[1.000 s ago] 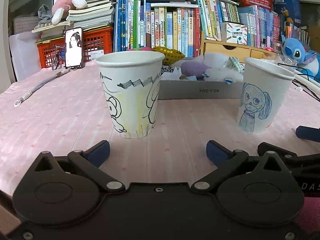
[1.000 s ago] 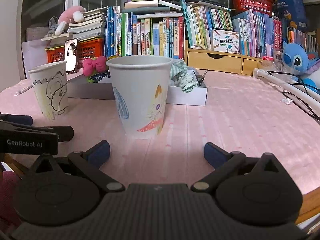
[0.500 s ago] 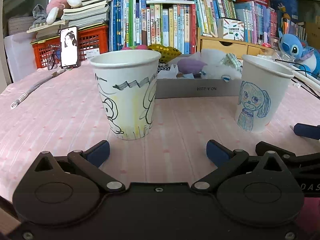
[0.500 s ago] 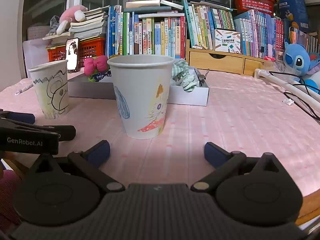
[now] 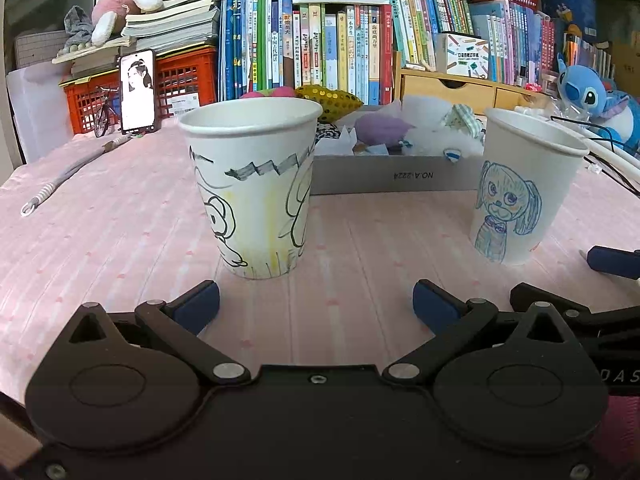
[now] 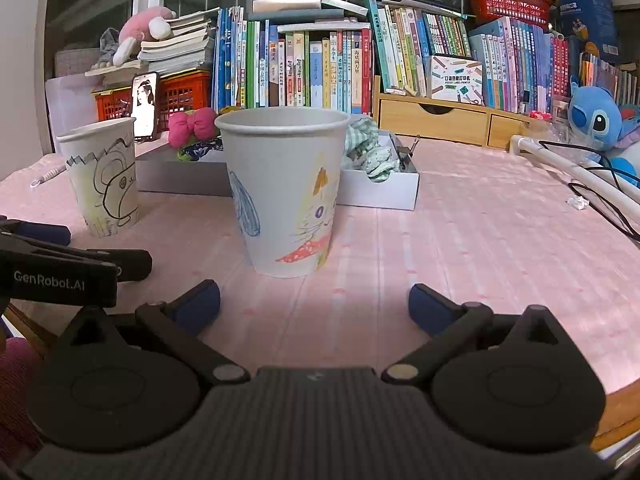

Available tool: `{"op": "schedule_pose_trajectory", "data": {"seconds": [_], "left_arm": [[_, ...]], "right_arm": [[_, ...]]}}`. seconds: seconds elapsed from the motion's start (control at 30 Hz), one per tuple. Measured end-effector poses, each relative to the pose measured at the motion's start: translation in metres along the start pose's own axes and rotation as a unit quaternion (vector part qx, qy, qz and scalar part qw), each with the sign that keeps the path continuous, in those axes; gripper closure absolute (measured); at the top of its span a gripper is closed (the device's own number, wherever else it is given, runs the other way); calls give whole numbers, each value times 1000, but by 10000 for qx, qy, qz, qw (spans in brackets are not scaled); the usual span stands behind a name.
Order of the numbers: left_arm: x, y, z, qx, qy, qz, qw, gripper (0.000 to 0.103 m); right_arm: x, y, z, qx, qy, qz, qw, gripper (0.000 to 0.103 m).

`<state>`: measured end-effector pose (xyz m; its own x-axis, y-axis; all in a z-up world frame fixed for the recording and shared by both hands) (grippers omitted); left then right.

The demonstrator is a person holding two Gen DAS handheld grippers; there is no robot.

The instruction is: Organize soft objects

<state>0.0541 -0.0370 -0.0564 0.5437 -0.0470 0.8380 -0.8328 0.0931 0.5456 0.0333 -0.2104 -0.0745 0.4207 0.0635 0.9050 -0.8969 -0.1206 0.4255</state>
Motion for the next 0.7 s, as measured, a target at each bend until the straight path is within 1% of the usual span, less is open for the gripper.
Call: {"op": "schedule_pose_trajectory", "data": {"seconds": [0.7], "left_arm": [[-1,1,1,6,2,1,10000,0]], "right_arm": [[-1,-2,-1,17,13,-36,10000,0]]}}
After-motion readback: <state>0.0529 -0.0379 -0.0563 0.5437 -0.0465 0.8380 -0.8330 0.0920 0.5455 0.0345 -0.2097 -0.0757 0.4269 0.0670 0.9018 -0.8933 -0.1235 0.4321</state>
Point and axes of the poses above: each gripper's, at about its wrist camera, not at the fingertips, and y roughly against the way its jaws point, z to its right, x to its top, the point moved 5 cm from there along -y, roughly the way its jaws point, and after that the axes turned 1 degree about y, right-handed, at the moved point
